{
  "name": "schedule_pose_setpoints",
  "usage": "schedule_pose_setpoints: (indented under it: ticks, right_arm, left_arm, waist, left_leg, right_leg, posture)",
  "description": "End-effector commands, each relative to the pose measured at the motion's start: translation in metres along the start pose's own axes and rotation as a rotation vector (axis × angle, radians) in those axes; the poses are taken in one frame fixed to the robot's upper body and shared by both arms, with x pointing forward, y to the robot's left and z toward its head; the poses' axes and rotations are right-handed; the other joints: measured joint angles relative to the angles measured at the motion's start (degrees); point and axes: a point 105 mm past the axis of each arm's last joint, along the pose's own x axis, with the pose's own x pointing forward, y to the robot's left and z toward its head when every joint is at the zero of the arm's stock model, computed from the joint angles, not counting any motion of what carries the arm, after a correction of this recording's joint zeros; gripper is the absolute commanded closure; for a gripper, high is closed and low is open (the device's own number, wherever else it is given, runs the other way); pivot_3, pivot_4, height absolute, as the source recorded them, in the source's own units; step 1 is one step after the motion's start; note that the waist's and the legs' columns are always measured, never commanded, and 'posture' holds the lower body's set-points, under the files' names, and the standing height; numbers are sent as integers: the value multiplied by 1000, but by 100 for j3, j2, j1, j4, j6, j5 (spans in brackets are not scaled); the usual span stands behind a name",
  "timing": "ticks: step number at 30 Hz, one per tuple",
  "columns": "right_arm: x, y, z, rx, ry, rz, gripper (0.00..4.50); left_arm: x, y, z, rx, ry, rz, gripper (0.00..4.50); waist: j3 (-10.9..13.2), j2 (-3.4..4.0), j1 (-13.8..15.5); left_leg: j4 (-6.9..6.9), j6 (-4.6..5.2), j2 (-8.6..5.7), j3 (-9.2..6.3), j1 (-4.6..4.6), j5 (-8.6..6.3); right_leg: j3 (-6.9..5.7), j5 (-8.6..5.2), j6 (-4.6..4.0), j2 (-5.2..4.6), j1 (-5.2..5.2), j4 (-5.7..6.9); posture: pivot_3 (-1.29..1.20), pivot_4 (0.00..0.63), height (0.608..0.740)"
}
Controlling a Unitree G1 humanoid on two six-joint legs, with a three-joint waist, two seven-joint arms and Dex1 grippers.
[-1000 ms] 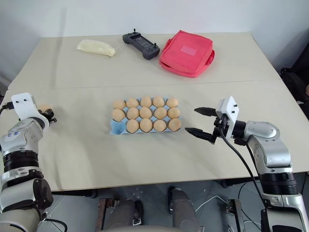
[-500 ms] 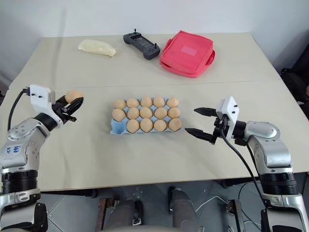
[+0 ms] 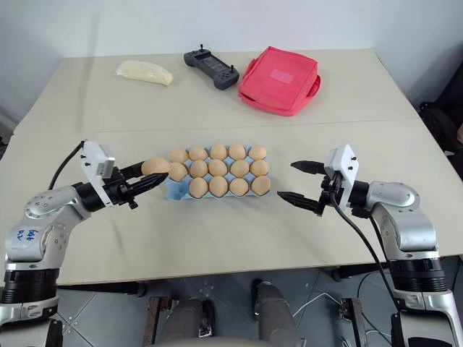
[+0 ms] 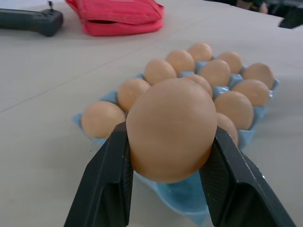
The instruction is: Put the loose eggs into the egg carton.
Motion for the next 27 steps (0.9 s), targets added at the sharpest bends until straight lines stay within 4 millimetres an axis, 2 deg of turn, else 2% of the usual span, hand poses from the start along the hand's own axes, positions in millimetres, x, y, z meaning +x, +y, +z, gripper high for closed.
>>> schedule_pose_setpoints:
  ticks: [1,5,9,18,22,27]
  right_arm:
    - [-4,0,11,-40,-34,-19,0]
    - [-6,0,11,-38,-31,-28,0]
    - [-8,0,11,-38,-28,-38,0]
    - [-10,0,10,-36,-23,-45,0]
    - [-8,0,11,-37,-27,-43,0]
    - [-8,-1,11,-41,-29,-43,0]
  left_arm:
    - [5,2,8,46,-13,-29,2910]
    - [13,-4,5,30,1,-70,2910]
    - [14,-2,1,29,17,-66,2910]
    - [14,-2,1,26,32,-62,59]
    - [11,-1,3,21,28,-56,59]
    - [4,9,17,19,-26,8,59]
  waist:
    - [0,0,-1]
    - [0,0,-4]
    - [0,0,-5]
    - [0,0,-2]
    - [0,0,-2]
    - [0,0,-5]
  left_leg:
    - [0,0,0,-11,0,0]
    - [-3,0,0,-28,-2,0]
    - [-3,0,0,-32,-4,0]
    - [-2,0,0,-36,-5,0]
    - [-2,0,0,-37,-6,0]
    - [-2,0,0,-37,-6,0]
  right_leg:
    - [1,0,0,0,0,0]
    - [-2,0,0,1,0,0]
    - [-4,0,1,1,-1,0]
    - [-5,0,1,1,0,0]
    - [-5,0,1,1,0,0]
    - [-5,0,1,2,-1,0]
  posture:
    - [0,150,740]
    - [0,150,740]
    - [0,150,740]
    - [0,150,740]
    - [0,150,740]
    - [0,150,740]
